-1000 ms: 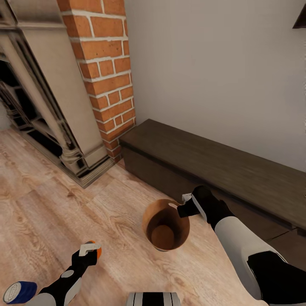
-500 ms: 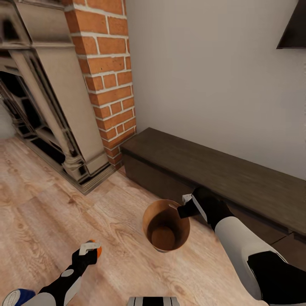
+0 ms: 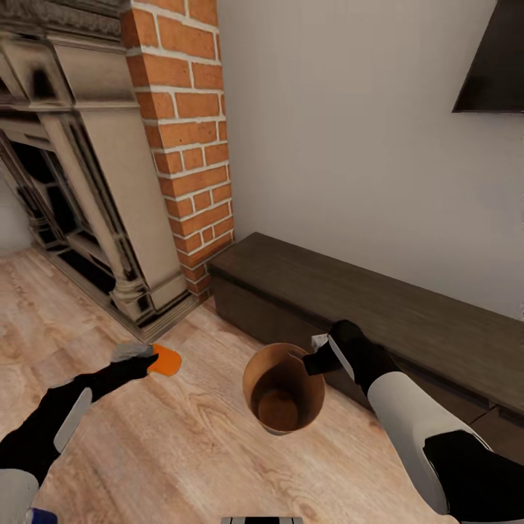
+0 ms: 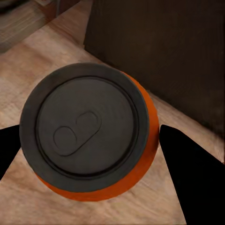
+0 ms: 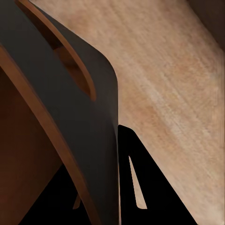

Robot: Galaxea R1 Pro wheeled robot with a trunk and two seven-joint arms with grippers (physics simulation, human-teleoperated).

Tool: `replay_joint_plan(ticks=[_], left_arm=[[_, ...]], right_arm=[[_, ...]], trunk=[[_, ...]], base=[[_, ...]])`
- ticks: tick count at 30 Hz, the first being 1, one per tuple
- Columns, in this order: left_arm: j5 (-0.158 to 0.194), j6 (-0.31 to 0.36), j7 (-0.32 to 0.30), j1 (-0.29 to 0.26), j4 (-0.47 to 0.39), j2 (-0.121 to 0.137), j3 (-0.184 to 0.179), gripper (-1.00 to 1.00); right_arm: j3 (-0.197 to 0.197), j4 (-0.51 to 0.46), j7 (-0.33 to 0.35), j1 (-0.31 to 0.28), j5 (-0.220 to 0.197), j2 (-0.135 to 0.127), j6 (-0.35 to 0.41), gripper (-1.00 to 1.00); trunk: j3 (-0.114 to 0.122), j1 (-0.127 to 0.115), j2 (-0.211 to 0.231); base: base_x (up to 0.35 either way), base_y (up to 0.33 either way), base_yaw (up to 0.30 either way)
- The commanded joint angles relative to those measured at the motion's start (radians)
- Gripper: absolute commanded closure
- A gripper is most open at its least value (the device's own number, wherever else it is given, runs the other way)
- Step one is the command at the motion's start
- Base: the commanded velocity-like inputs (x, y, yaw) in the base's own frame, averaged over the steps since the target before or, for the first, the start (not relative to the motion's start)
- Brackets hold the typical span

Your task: Put the three can of soda from the living room inside the tash can in the kitchen.

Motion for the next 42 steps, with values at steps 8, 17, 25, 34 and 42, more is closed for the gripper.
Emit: replay_joint_plan(ticks=[8,17,25,34,42], left_arm=[[0.04,0.49,-0.062,0.004,-0.484,0.035,0.211,1.0],[0.043,0.678,-0.362,-0.026,-0.569,0.035,0.241,1.0],[0.042,0.678,-0.477,-0.091,-0.575,0.019,0.003,1.0],[-0.014,0.678,-0.43,-0.112,-0.564,-0.031,-0.162,1.0],[-0.099,0.678,-0.379,-0.113,-0.562,-0.038,-0.258,1.0]], right_arm=[[-0.002,0.017,0.009,0.0,-0.026,0.0,0.003,1.0],[-0.001,0.02,0.044,0.0,-0.027,0.027,0.003,1.0],[0.001,0.02,0.047,0.0,-0.027,0.09,0.003,1.0],[0.002,0.019,0.047,0.0,-0.028,0.099,0.003,1.0],[0.003,0.019,0.047,-0.001,-0.028,0.101,0.003,1.0]], trunk=[[0.031,-0.004,0.002],[0.066,-0.008,0.004],[0.066,-0.008,0.004],[0.066,-0.008,0.004],[0.066,-0.008,0.004]], base=[[0.0,0.0,0.0],[0.0,0.0,0.0],[0.0,0.0,0.0],[0.0,0.0,0.0],[0.0,0.0,0.0]])
